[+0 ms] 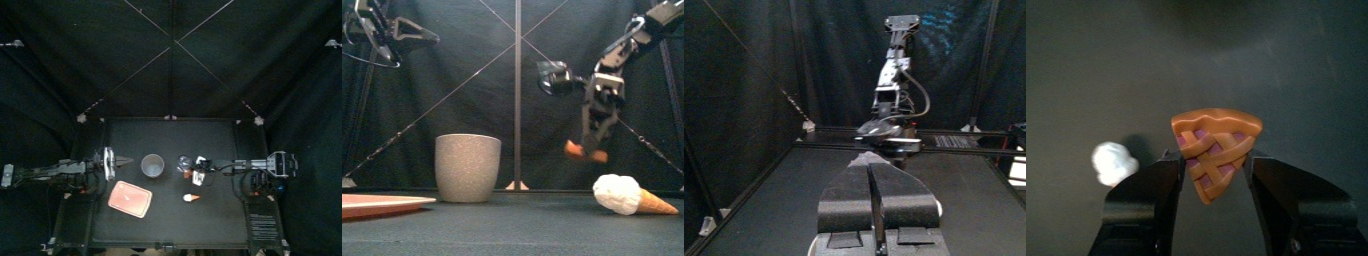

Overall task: Pick the pie then place it on the pink plate
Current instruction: Place pie on the pink plate

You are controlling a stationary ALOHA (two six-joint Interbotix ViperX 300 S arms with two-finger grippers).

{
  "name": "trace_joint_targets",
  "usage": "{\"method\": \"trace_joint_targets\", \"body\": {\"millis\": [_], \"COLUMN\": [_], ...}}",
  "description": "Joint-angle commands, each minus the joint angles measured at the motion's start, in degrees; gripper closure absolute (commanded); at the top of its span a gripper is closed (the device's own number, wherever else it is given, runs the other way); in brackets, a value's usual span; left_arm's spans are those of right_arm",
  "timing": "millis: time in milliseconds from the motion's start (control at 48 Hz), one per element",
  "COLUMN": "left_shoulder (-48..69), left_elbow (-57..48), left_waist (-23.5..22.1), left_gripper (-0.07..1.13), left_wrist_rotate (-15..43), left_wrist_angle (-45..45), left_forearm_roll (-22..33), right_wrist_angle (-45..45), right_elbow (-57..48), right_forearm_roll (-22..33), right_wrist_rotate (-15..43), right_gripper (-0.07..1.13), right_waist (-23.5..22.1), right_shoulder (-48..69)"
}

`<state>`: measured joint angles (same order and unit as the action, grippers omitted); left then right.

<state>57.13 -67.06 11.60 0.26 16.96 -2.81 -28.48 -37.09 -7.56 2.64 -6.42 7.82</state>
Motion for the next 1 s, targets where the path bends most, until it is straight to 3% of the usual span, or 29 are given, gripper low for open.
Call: {"method": "trace_joint_targets", "body": {"millis": [21, 208, 458, 729, 896, 1000], "left_shoulder": [-0.1, -0.2, -0.2, -0.2, -0.2, -0.2], "left_elbow": [0.8, 0.5, 0.5, 0.5, 0.1, -0.3], "left_waist": [2.9, 6.2, 7.0, 7.6, 7.6, 7.6], "left_gripper": [1.03, 1.03, 1.03, 1.03, 1.03, 1.03], "left_wrist_rotate": [0.0, -0.1, -0.1, -0.2, -0.1, 0.0], "left_wrist_angle": [0.4, 0.2, 0.1, -2.4, -2.4, -2.5], "left_forearm_roll": [0.1, 0.5, 0.9, 1.1, 1.1, 1.1], "right_wrist_angle": [0.5, 0.7, -0.6, -11.0, -16.5, -19.4], "right_elbow": [7.1, 19.2, 38.9, 62.1, 73.2, 78.3], "right_forearm_roll": [-2.2, -3.2, -3.3, -2.5, 0.8, 4.0], "right_wrist_rotate": [0.0, -0.3, -0.3, 0.1, 0.8, 4.1], "right_gripper": [0.38, 0.38, 0.38, 0.38, 0.36, 0.30], "right_waist": [4.5, 9.6, 12.5, 13.2, 12.8, 12.7], "right_shoulder": [-1.2, -11.0, -26.7, -42.1, -49.1, -52.2]}}
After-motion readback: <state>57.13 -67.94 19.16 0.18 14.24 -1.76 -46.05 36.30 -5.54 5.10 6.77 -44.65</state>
